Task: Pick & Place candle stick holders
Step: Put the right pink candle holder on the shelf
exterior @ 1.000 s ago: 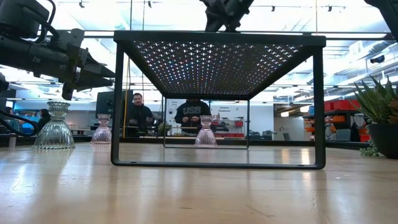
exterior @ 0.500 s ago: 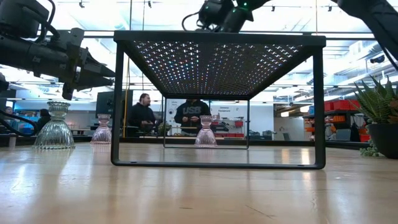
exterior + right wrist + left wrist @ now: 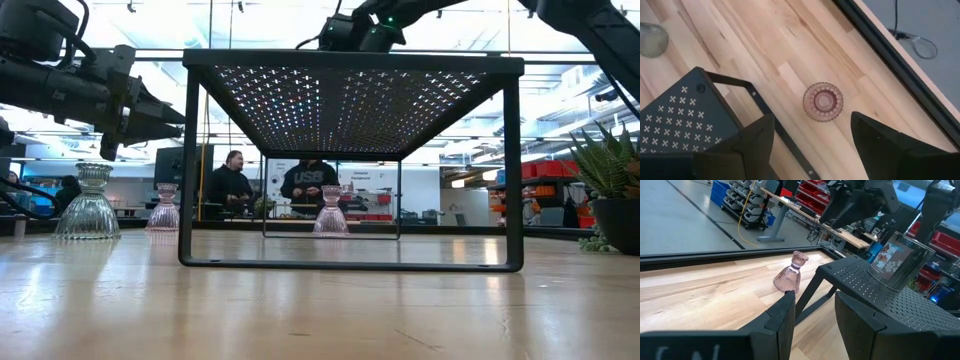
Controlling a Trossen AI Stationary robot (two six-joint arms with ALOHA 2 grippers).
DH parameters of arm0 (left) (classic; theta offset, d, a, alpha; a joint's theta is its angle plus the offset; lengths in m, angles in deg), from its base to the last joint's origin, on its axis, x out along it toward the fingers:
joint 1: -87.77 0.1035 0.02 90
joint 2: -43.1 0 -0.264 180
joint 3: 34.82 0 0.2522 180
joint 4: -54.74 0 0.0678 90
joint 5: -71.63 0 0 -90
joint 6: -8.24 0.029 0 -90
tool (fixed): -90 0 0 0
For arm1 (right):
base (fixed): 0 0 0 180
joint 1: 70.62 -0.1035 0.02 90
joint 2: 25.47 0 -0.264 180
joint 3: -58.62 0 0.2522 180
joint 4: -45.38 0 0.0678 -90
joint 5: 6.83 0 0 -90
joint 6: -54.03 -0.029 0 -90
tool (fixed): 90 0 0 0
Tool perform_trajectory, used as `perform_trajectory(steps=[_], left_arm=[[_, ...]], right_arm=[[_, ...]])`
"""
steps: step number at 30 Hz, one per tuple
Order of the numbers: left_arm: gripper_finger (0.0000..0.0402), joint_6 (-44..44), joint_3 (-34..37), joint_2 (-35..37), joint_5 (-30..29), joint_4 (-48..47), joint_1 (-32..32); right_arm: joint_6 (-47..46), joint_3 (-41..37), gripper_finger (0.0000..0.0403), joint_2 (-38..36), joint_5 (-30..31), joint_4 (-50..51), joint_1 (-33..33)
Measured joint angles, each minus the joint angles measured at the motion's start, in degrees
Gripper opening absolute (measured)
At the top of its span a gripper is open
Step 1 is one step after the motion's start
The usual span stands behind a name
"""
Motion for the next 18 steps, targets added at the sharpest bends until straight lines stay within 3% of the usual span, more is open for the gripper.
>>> perform_trajectory(steps=[18], left_arm=[[0.0142,0.0,0.0,0.0,0.0,0.0,0.0]], right_arm=[[-0.5,0.0,0.0261,6.6,0.0,-1.1,0.7]])
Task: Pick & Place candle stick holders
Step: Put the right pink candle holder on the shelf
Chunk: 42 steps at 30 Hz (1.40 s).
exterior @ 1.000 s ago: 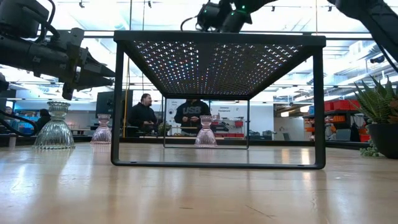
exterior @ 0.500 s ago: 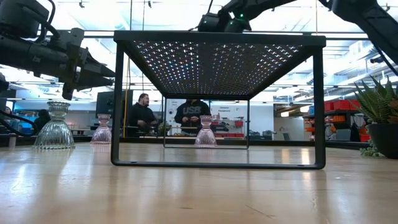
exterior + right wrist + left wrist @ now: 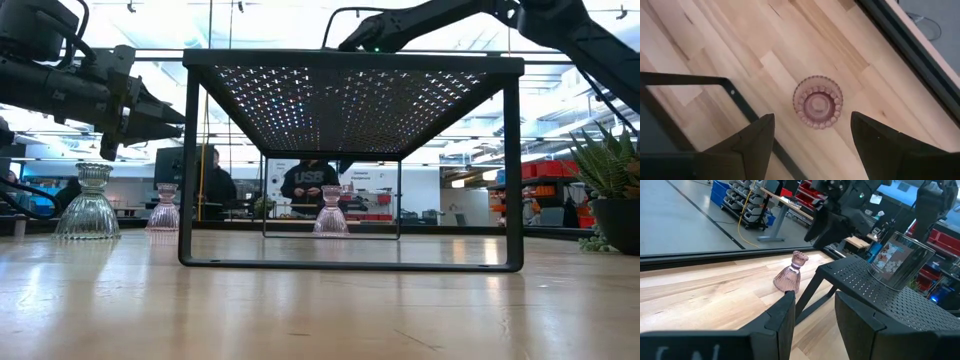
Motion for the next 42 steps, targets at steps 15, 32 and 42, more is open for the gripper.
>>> perform_trajectory(steps=[15,32,42], left_arm=[[0.0142,0.0,0.0,0.0,0.0,0.0,0.0],[0.0142,0.0,0.0,0.0,0.0,-0.2,0.0],[0.0142,0.0,0.0,0.0,0.0,-0.2,0.0]], right_arm=[[0.2,0.0,0.0261,3.4,0.4,-1.5,0.0],[1.1,0.0,0.0261,3.2,0.5,-1.4,0.0],[1.9,0.1,0.0261,3.1,1.4,-0.5,0.0]])
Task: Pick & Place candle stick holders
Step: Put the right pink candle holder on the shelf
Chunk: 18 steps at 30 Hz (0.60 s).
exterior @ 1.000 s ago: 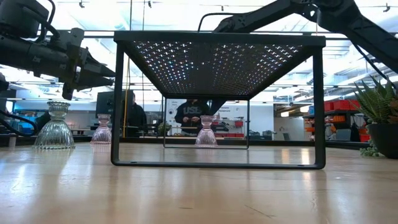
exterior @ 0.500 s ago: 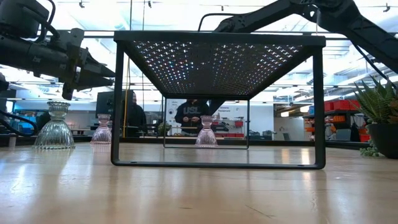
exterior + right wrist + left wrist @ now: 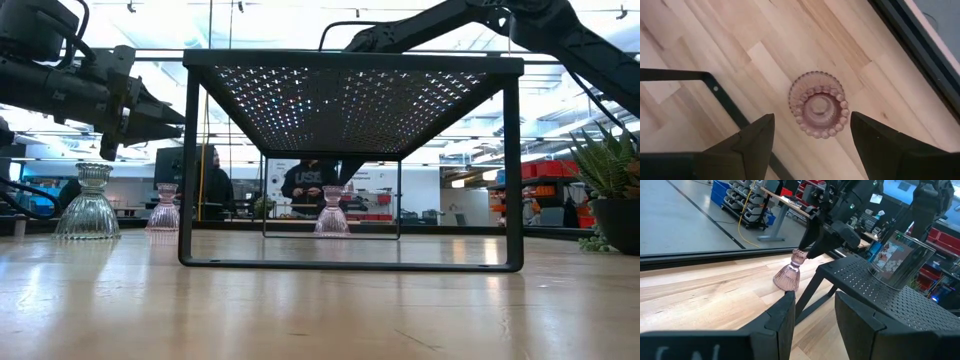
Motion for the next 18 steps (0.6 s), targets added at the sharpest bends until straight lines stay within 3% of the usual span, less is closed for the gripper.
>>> perform_trajectory(steps=[18], left_arm=[[0.0142,0.0,0.0,0.0,0.0,0.0,0.0]], right_arm=[[-0.2,-5.0,0.0261,-0.1,0.6,-4.5,0.0]])
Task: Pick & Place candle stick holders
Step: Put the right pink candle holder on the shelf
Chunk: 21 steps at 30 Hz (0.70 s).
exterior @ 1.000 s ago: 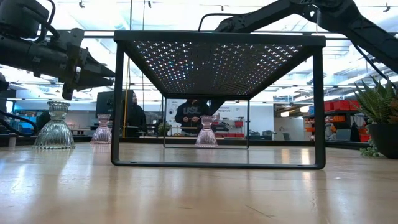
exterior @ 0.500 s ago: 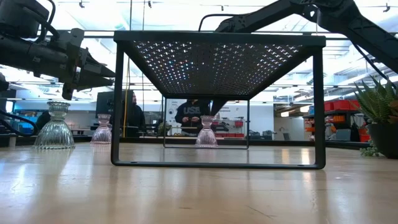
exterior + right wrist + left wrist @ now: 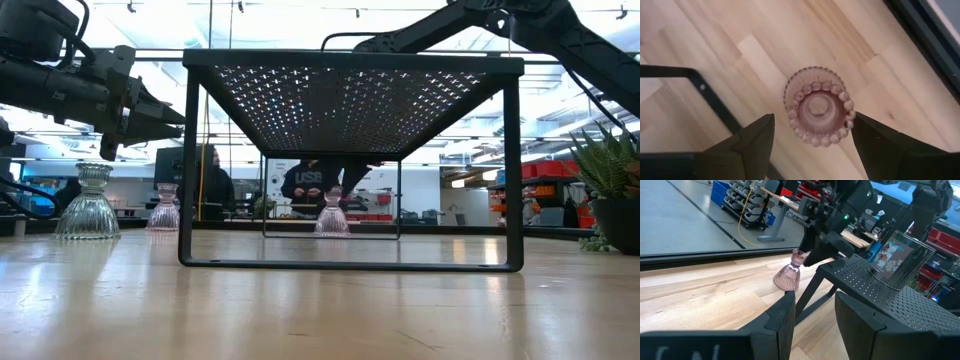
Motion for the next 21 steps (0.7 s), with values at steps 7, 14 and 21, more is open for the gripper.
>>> perform_trajectory(steps=[7,14,21], left_arm=[[0.0142,0.0,0.0,0.0,0.0,0.0,0.0],[0.0142,0.0,0.0,0.0,0.0,0.0,0.0],[0.0142,0.0,0.0,0.0,0.0,0.0,0.0]], right_arm=[[-1.3,0.0,0.0248,0.0,0.9,-2.0,-0.1],[-1.2,0.1,0.0152,-0.1,1.0,-0.9,-0.1],[0.2,0.1,0.0146,-0.1,0.4,-0.5,-0.2]])
